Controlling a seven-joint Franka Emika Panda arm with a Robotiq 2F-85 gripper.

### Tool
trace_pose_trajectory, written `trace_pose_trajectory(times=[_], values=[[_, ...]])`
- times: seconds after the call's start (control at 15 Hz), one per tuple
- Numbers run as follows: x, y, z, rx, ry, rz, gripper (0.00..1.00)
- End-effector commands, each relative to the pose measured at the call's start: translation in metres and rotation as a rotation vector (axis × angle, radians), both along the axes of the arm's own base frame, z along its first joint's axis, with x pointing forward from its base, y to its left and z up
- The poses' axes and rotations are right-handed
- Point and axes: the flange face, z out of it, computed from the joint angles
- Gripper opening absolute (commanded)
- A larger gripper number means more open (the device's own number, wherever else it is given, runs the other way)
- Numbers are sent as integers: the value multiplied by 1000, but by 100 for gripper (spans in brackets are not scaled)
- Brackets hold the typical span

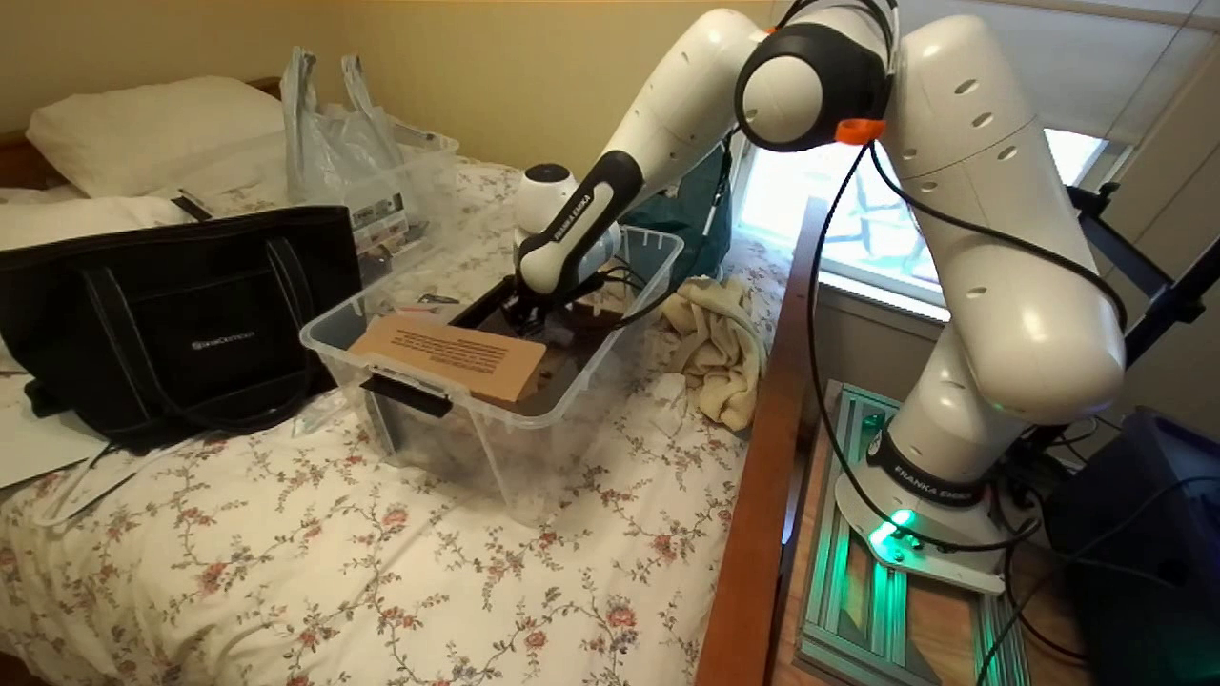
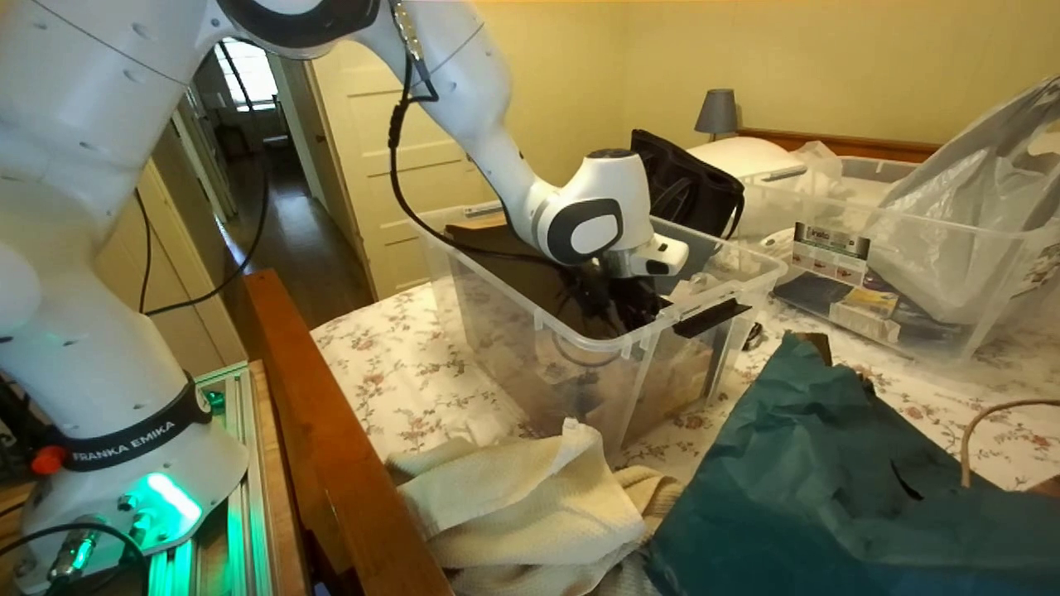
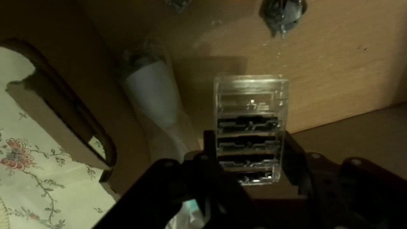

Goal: Take an item out of the container

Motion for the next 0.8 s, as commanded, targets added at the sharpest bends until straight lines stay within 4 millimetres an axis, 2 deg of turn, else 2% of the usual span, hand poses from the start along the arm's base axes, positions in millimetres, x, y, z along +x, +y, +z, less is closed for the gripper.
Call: trace_pose_trajectory(times=[0.0,0.07,0.13,0.2,0.47,0.53,0.73], values=[[-18,9,26,24,-83,-10,26],[-19,10,30,31,-102,-12,26],[-6,4,18,8,-69,-4,26],[-7,4,20,9,-75,-4,51],[-8,2,17,6,-70,-6,51],[-8,3,20,32,-69,-21,26],[-2,1,38,114,-108,-120,26]])
